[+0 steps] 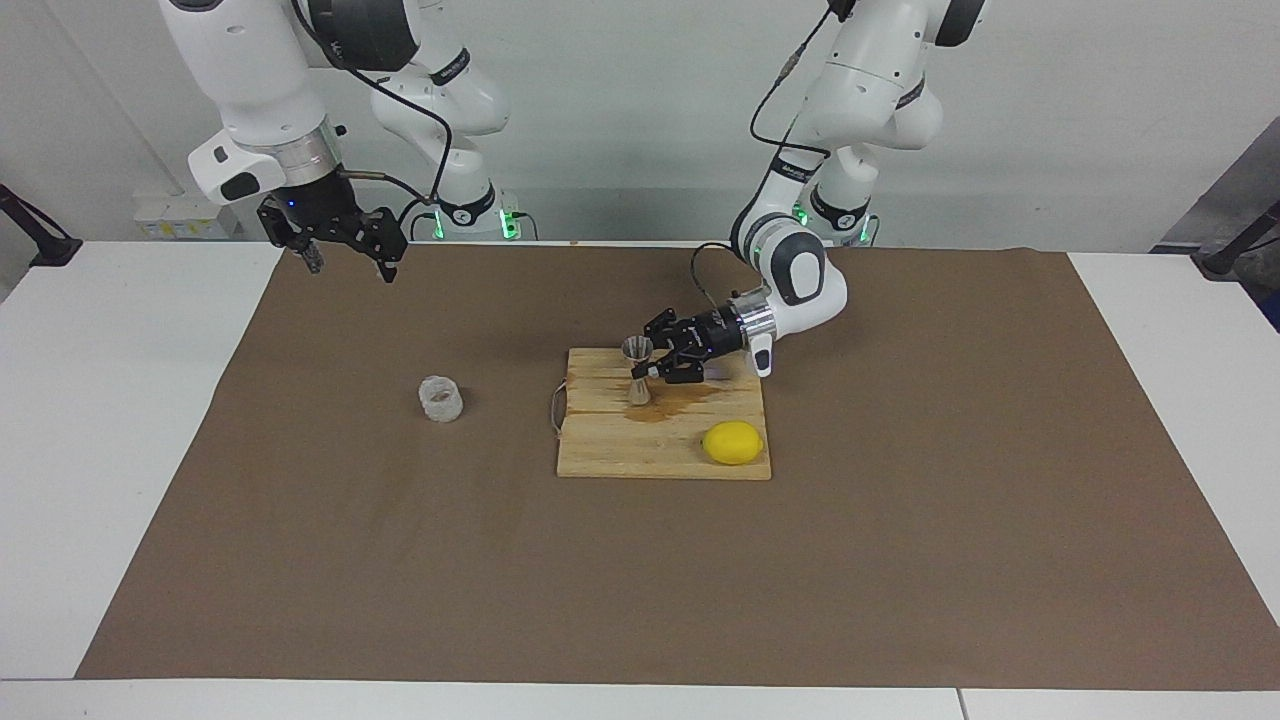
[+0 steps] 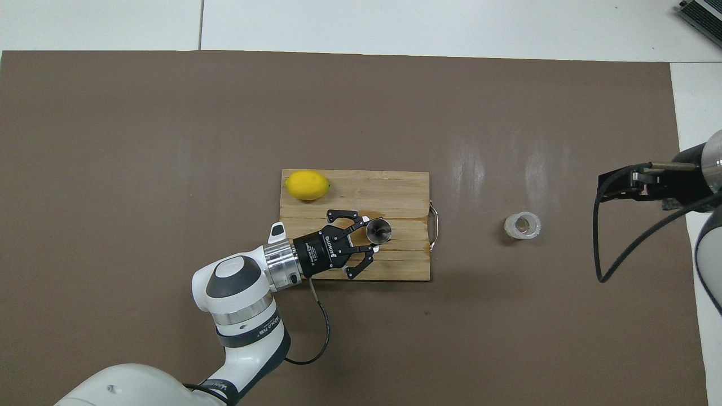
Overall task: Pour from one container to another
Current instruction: 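Lower the metal cup onto the board center and open the left gripper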
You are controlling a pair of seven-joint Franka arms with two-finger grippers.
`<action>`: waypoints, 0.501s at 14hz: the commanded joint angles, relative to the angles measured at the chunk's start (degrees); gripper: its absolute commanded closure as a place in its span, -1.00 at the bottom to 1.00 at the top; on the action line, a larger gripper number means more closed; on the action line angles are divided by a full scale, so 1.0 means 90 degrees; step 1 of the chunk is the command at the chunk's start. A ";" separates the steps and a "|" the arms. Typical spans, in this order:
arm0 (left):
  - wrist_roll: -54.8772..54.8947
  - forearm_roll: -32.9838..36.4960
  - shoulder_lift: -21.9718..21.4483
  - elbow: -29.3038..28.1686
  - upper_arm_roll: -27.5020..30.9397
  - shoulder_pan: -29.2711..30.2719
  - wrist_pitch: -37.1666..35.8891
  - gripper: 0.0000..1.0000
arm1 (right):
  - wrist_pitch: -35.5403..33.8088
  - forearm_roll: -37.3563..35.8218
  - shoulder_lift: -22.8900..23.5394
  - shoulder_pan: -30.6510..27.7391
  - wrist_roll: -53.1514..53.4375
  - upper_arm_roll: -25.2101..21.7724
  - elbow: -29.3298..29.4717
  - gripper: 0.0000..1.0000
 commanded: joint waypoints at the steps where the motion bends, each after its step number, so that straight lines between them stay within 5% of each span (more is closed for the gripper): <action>1: 0.0112 -0.0196 -0.0044 -0.0087 0.0076 -0.0140 0.0088 0.89 | -0.0024 -0.0016 -0.0114 -0.0092 -0.0168 0.0043 -0.0108 -1.00; 7: 0.0121 -0.0206 0.0044 -0.0107 0.0076 -0.0140 0.0088 0.80 | -0.0015 -0.0016 -0.0105 -0.0082 -0.0168 0.0043 -0.0108 -1.00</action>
